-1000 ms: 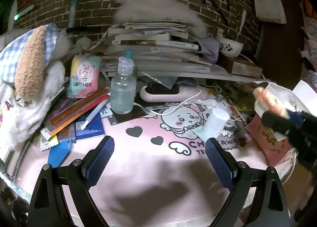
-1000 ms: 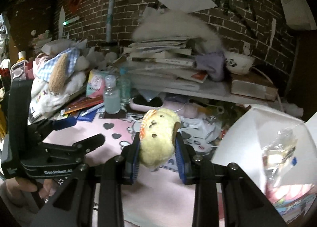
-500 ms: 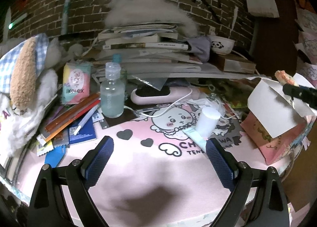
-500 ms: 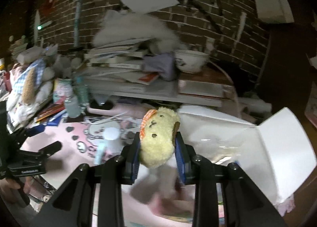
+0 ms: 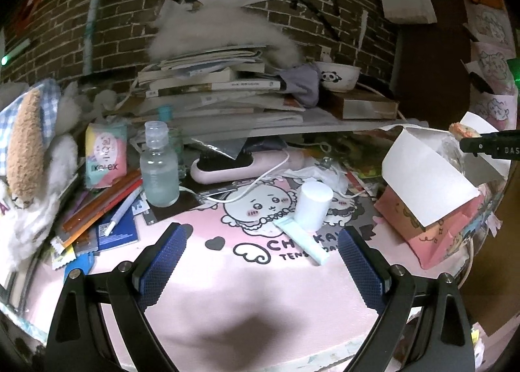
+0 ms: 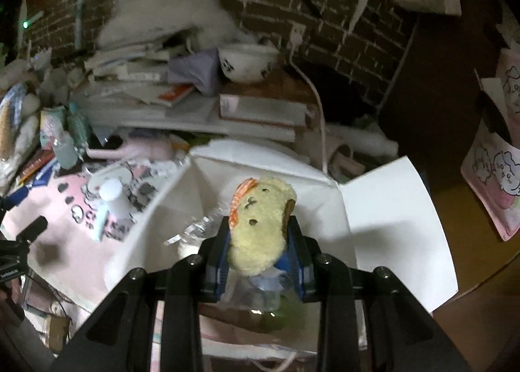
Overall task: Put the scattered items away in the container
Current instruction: 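Lift the yellow plush chick and carry it into the white box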
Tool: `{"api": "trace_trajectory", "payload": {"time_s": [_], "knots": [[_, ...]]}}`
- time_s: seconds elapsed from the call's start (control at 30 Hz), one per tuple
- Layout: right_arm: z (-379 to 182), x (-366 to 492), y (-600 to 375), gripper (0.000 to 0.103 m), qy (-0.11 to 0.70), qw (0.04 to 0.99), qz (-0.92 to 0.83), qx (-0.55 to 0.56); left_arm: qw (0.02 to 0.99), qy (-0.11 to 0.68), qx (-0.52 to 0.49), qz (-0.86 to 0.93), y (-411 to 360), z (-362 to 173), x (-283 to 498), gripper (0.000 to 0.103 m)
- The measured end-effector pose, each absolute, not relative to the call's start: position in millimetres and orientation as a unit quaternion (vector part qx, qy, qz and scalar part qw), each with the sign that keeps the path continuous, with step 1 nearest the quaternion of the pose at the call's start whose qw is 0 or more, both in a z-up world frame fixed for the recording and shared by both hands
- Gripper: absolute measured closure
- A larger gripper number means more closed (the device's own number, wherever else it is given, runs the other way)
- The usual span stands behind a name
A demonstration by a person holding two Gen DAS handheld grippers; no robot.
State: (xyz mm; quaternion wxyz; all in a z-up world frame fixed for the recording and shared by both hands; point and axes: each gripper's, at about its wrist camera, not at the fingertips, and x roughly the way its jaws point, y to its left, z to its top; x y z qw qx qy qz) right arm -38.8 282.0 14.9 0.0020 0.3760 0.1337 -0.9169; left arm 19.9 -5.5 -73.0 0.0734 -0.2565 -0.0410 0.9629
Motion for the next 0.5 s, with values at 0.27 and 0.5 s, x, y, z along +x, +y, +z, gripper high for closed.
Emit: {"api": "trace_trajectory", "payload": {"time_s": [0.27,0.5], "knots": [[3.8,-51.1,293.9,0.075,0.176,-0.03,-0.881,0.437,0.076,-0.038,-0.258,0.962,-2.8,-73.4,20.6,0.01],[-1.9,-54.8,301.1,0.075,0.209,-0.052,-0.861,0.46,0.076,-0.038,-0.259,0.962,-2.4,-73.3,20.7,0.01]]}}
